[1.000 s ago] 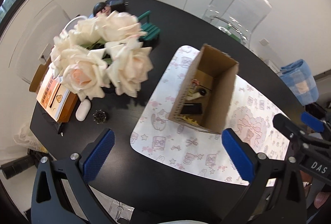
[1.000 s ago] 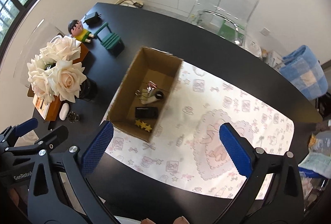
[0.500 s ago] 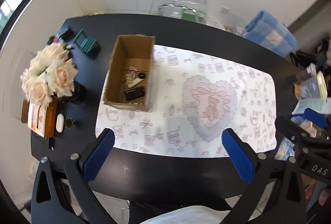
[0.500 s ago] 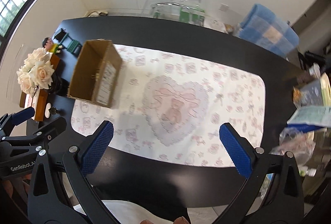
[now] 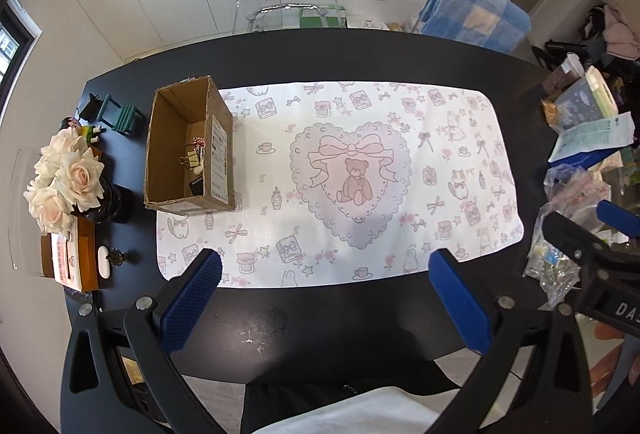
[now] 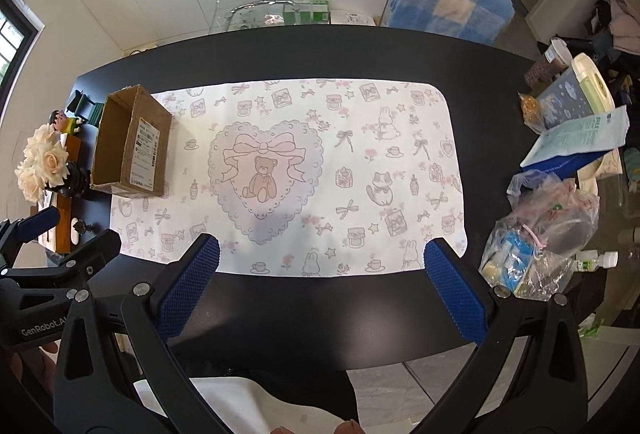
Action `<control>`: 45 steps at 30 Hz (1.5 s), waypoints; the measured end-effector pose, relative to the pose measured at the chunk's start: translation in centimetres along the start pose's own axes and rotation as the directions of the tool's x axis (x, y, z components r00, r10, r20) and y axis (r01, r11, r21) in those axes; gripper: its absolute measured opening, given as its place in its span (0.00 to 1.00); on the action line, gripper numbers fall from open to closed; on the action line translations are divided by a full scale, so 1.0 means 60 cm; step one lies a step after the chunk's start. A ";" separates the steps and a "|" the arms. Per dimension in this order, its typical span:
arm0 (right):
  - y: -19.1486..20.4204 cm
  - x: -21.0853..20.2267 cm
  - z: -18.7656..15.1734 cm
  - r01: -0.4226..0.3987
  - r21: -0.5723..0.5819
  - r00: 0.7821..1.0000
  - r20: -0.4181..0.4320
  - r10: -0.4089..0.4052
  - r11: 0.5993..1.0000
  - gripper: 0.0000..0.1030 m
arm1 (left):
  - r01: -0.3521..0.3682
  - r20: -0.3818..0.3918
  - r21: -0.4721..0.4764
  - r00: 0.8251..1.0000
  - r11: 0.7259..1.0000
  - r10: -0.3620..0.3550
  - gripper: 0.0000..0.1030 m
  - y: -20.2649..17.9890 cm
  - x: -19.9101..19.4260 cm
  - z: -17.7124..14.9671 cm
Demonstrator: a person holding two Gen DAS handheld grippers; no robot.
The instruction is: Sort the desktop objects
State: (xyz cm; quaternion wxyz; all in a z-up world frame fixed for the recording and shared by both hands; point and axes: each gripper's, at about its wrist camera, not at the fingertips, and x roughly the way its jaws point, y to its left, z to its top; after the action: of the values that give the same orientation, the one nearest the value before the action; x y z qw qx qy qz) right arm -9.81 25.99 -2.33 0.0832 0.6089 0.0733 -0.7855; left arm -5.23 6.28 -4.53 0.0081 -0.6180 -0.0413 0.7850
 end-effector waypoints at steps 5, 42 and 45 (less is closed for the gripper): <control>0.005 -0.009 -0.018 -0.004 0.025 1.000 -0.001 0.004 1.000 1.00 | 0.010 0.004 -0.027 1.000 1.000 -0.009 1.00 0.018 -0.012 -0.006; 0.057 -0.025 -0.036 -0.023 -0.019 0.999 0.021 0.023 1.000 1.00 | 0.055 0.000 -0.002 0.998 0.998 -0.055 1.00 0.030 -0.035 -0.032; 0.055 -0.023 -0.035 -0.021 -0.021 1.000 0.021 0.022 1.000 1.00 | 0.045 0.020 -0.010 0.999 0.999 -0.045 1.00 0.029 -0.041 -0.033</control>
State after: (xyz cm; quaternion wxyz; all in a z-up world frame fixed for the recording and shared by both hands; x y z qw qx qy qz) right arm -6.77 23.27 -1.55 0.0988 0.6005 0.0742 -0.7900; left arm -2.66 4.47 -2.73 0.0222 -0.6093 -0.0594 0.7904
